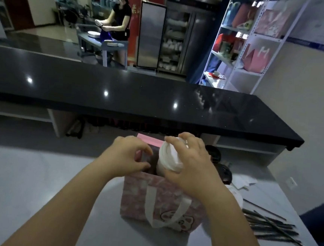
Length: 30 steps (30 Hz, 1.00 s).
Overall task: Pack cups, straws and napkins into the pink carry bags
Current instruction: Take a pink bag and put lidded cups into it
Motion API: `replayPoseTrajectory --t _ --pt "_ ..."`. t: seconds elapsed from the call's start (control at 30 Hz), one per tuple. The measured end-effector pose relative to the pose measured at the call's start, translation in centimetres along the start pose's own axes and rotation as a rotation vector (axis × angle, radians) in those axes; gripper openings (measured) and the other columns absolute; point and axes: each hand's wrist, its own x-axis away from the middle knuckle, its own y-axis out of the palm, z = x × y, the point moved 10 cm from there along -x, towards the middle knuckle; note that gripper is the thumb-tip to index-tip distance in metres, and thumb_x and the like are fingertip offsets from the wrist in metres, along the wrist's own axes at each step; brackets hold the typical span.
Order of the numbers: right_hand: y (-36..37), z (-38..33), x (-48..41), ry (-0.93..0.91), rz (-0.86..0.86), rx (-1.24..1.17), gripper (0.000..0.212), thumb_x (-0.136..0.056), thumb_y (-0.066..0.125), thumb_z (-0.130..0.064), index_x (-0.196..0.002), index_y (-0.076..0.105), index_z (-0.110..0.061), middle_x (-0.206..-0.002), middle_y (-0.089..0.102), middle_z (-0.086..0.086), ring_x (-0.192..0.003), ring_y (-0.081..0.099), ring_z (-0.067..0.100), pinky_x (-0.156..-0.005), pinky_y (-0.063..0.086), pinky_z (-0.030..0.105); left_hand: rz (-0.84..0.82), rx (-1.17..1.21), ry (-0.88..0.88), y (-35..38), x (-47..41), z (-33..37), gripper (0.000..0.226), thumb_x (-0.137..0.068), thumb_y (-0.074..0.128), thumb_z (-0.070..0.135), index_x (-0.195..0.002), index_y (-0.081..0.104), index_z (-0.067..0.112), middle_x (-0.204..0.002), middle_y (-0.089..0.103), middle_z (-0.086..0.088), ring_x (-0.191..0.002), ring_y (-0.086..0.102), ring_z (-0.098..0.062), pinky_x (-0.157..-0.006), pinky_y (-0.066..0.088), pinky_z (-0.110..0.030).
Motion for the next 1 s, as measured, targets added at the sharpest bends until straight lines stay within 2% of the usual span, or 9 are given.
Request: replayPoseTrajectory --t 0.2,0.3,0.37,0.5,0.63,0.77,0.83,0.9,1.0 --pt "4.4 0.5 0.1 0.151 -0.094 0.143 0.076 -0.07 0.072 -0.044 -0.136 0.036 -0.039 -0.129 0.035 -0.007 -0.119 0.032 0.017 -0.098 0.032 0.031 -0.231 -0.039 0.174 2.4 -0.5 -0.7 0.097 -0.057 0.068 0.068 -0.141 0.027 0.047 -0.149 0.025 0.022 -0.143 0.006 -0.003 -0.111 0.01 -0.038" --pt "6.1 1.3 0.8 0.201 -0.18 0.12 0.076 -0.069 0.075 -0.042 -0.133 0.034 -0.043 -0.125 0.035 -0.012 -0.112 0.035 0.012 -0.09 0.038 0.026 -0.325 -0.025 0.203 4.2 0.3 -0.6 0.121 -0.058 0.074 0.066 -0.148 -0.003 0.045 -0.157 -0.009 0.023 -0.136 -0.034 0.002 -0.112 -0.011 -0.039" --pt "7.4 1.9 1.0 0.238 -0.271 0.104 0.076 -0.069 0.077 -0.038 -0.132 0.033 -0.044 -0.126 0.035 -0.013 -0.111 0.036 0.013 -0.088 0.042 0.027 -0.345 -0.011 0.226 4.6 0.7 -0.4 0.13 -0.055 0.078 0.065 -0.145 -0.014 0.048 -0.154 -0.021 0.026 -0.124 -0.049 0.005 -0.109 -0.015 -0.039" --pt "9.7 4.3 0.7 0.372 -0.435 0.135 0.083 -0.066 0.079 -0.027 -0.133 0.032 -0.042 -0.12 0.037 -0.007 -0.109 0.038 0.018 -0.083 0.049 0.033 -0.289 0.02 0.295 3.8 1.6 0.4 0.135 -0.044 0.08 0.07 -0.143 -0.011 0.055 -0.154 -0.019 0.027 -0.128 -0.045 0.004 -0.11 -0.01 -0.039" --pt "11.0 5.4 -1.1 0.423 -0.461 0.16 0.073 -0.07 0.078 -0.027 -0.13 0.036 -0.034 -0.118 0.039 0.0 -0.111 0.041 0.024 -0.077 0.043 0.031 -0.301 0.096 0.3 3.6 2.8 0.7 0.137 -0.04 0.082 0.069 -0.142 -0.009 0.058 -0.154 -0.022 0.026 -0.132 -0.043 0.0 -0.108 -0.01 -0.036" --pt "14.3 3.0 -3.1 0.377 -0.443 -0.015 0.081 -0.066 0.081 -0.044 -0.134 0.04 -0.026 -0.128 0.043 0.002 -0.116 0.043 0.025 -0.09 0.045 0.038 -0.326 0.144 0.245 3.5 3.0 0.1 0.136 -0.042 0.086 0.063 -0.14 -0.008 0.061 -0.153 -0.026 0.027 -0.131 -0.043 0.002 -0.109 -0.013 -0.039" --pt "16.4 1.7 -3.3 0.323 -0.482 0.018 0.093 -0.068 0.076 -0.052 -0.142 0.026 -0.027 -0.143 0.032 0.007 -0.127 0.037 0.029 -0.102 0.039 0.042 -0.32 0.161 0.222 3.5 2.8 -0.4 0.133 -0.043 0.086 0.062 -0.138 -0.007 0.063 -0.153 -0.025 0.028 -0.131 -0.042 0.003 -0.114 -0.009 -0.042" --pt "17.2 1.5 -2.6 0.323 -0.474 0.037 0.095 -0.072 0.073 -0.05 -0.141 0.009 -0.036 -0.147 0.017 0.0 -0.131 0.029 0.029 -0.104 0.035 0.043 -0.309 0.178 0.205 3.4 2.7 -0.7 0.13 -0.044 0.085 0.062 -0.138 -0.004 0.064 -0.152 -0.025 0.03 -0.133 -0.04 0.003 -0.116 -0.005 -0.045" --pt "17.4 2.1 -0.8 0.307 -0.445 0.036 0.089 -0.075 0.074 -0.041 -0.142 0.016 -0.039 -0.147 0.016 0.0 -0.13 0.029 0.03 -0.104 0.037 0.043 -0.271 0.15 0.195 3.3 2.7 -1.3 0.128 -0.042 0.081 0.066 -0.138 -0.004 0.064 -0.15 -0.027 0.032 -0.135 -0.039 0.0 -0.116 -0.004 -0.044"
